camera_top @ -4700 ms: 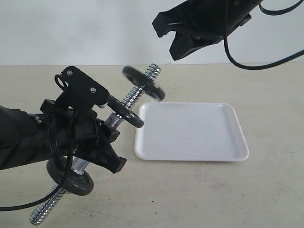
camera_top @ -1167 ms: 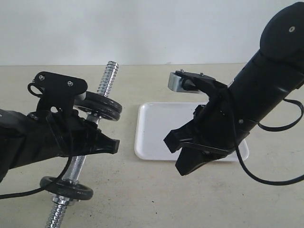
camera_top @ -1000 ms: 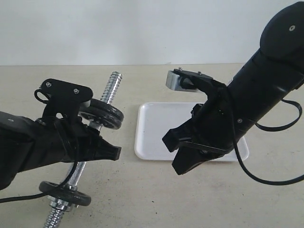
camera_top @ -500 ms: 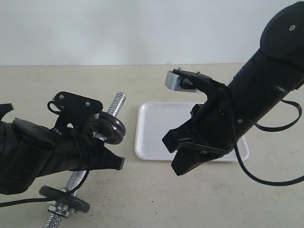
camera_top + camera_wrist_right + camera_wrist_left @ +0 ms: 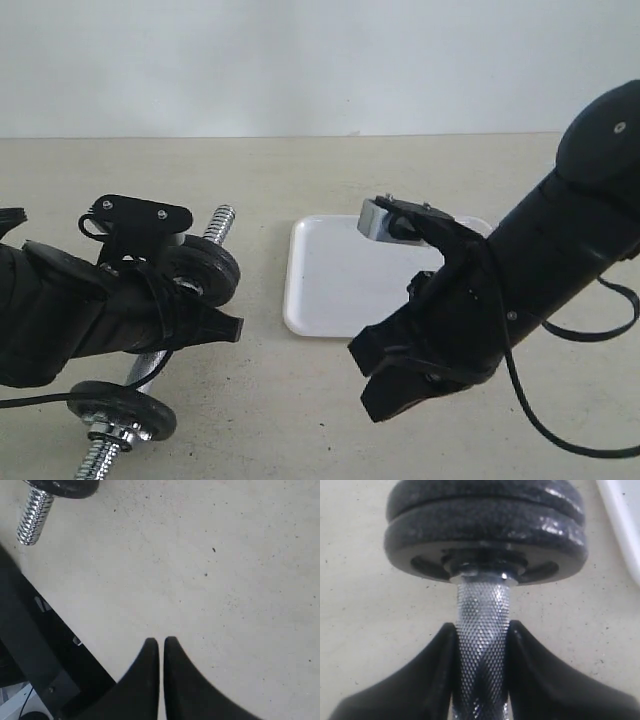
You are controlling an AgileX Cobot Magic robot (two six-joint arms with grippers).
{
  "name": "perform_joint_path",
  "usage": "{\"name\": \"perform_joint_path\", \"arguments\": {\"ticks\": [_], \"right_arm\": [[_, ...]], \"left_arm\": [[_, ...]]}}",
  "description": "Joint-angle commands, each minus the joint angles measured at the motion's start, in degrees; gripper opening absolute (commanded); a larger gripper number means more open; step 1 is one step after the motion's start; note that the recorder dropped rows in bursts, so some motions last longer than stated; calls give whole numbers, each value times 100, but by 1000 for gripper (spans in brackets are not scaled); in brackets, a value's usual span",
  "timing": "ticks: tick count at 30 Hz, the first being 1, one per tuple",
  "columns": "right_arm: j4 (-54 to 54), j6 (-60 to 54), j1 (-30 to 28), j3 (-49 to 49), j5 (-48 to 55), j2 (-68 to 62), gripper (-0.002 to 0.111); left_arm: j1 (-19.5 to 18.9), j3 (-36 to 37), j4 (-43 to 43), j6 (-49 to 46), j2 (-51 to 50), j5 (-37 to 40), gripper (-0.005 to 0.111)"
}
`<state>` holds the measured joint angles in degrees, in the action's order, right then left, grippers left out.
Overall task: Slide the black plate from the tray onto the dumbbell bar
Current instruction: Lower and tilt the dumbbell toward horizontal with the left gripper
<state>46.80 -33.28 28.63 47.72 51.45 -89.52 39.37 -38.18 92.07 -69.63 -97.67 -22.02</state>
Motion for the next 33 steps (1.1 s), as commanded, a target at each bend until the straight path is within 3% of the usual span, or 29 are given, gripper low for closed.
{"name": "perform_joint_path", "arguments": {"ticks": [1, 15, 33], "right_arm": [[503, -569, 2, -388, -344, 32, 0], [1295, -1638, 2, -967, -345, 32, 0], [1668, -2072, 2, -1052, -370, 32, 0]], "left_arm": [[-112, -359, -581, 303, 218, -267, 4], [-150, -1434, -581, 1077, -867, 405, 4], [-558, -1723, -554, 1561, -1070, 363, 4]]}}
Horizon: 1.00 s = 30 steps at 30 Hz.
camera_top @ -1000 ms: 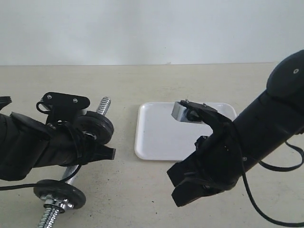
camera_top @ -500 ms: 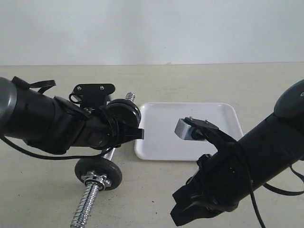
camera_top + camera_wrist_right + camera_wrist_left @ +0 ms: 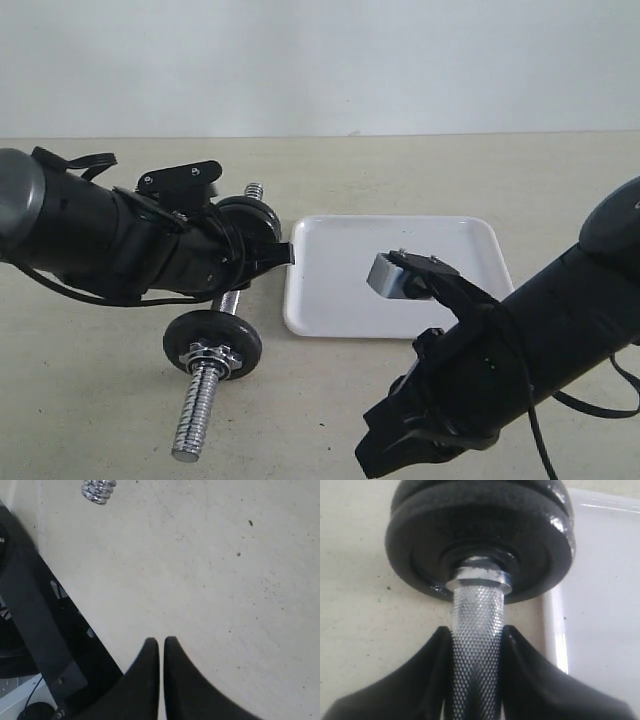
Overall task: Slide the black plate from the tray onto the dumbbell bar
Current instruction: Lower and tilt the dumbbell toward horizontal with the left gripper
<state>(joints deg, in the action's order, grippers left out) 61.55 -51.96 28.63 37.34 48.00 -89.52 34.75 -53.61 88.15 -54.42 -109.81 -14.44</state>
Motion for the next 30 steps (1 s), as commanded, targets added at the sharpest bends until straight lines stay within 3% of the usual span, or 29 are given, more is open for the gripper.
{"name": "perform_joint_path", "arguments": {"ticks": [1, 11, 14, 19, 21, 30], "right_arm": [[244, -258, 2, -13, -24, 32, 0], [291, -286, 2, -13, -219, 32, 0], [291, -286, 2, -13, -247, 32, 0], [291, -286, 2, -13, -216, 32, 0], [291, -286, 2, -13, -216, 32, 0], [291, -263, 2, -13, -193, 32, 0]], "left_arm": [[-99, -180, -188, 40, 144, -411, 4], [-99, -180, -787, 40, 144, -400, 6], [-99, -180, -855, 20, 144, -378, 30], [-99, -180, -948, -4, 144, -565, 96], [-99, -180, -935, 7, 144, -515, 105], [-99, -180, -778, 42, 144, -454, 105]]}}
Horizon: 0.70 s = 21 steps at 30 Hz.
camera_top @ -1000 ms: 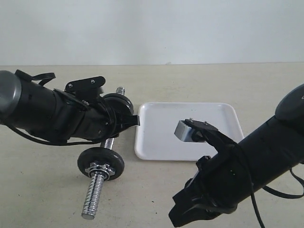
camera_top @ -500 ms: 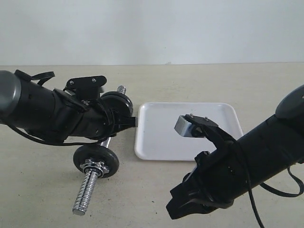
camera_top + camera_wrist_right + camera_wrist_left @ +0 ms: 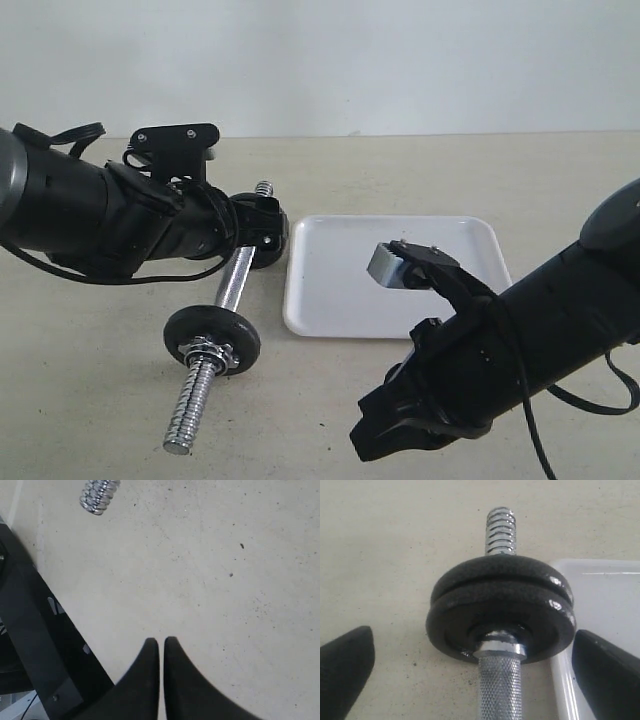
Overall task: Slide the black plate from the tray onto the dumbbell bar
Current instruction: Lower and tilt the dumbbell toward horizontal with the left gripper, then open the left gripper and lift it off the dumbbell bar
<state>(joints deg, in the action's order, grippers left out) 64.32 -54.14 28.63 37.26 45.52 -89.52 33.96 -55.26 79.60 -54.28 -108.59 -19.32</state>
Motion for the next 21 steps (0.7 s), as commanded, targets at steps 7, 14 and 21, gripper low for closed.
{"name": "perform_joint_path", "arguments": {"ticks": [7, 14, 21], "right_arm": [[13, -193, 2, -6, -130, 32, 0], [13, -215, 2, -6, -159, 32, 0], [28, -327, 2, -6, -228, 32, 0]], "left_arm": [[-19, -15, 203, 28, 22, 350, 105], [-19, -15, 203, 28, 22, 350, 105], [-19, -15, 203, 28, 22, 449, 105]]}}
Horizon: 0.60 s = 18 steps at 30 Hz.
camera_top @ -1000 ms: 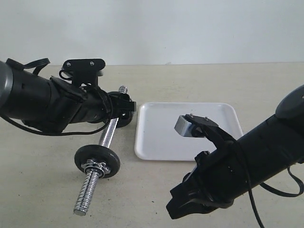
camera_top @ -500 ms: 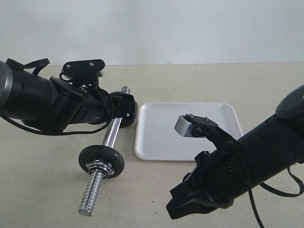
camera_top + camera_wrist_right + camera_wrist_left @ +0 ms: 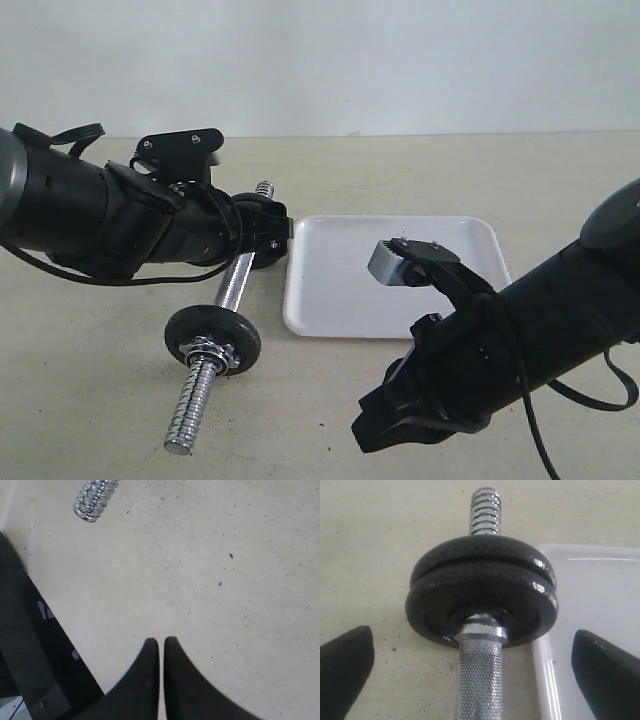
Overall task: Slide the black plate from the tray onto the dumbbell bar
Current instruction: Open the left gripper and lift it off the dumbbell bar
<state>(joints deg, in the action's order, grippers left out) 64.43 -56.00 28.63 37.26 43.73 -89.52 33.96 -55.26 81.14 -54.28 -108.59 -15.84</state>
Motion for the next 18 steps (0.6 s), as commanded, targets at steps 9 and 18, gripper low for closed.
{"name": "perform_joint_path", "arguments": {"ticks": [9, 18], "right_arm": [[409, -585, 2, -6, 601, 32, 0], [758, -1012, 2, -44, 777, 32, 0]], "left_arm": [[-19, -15, 49, 49, 313, 137, 105], [-19, -15, 49, -155, 2113, 430, 105]]}}
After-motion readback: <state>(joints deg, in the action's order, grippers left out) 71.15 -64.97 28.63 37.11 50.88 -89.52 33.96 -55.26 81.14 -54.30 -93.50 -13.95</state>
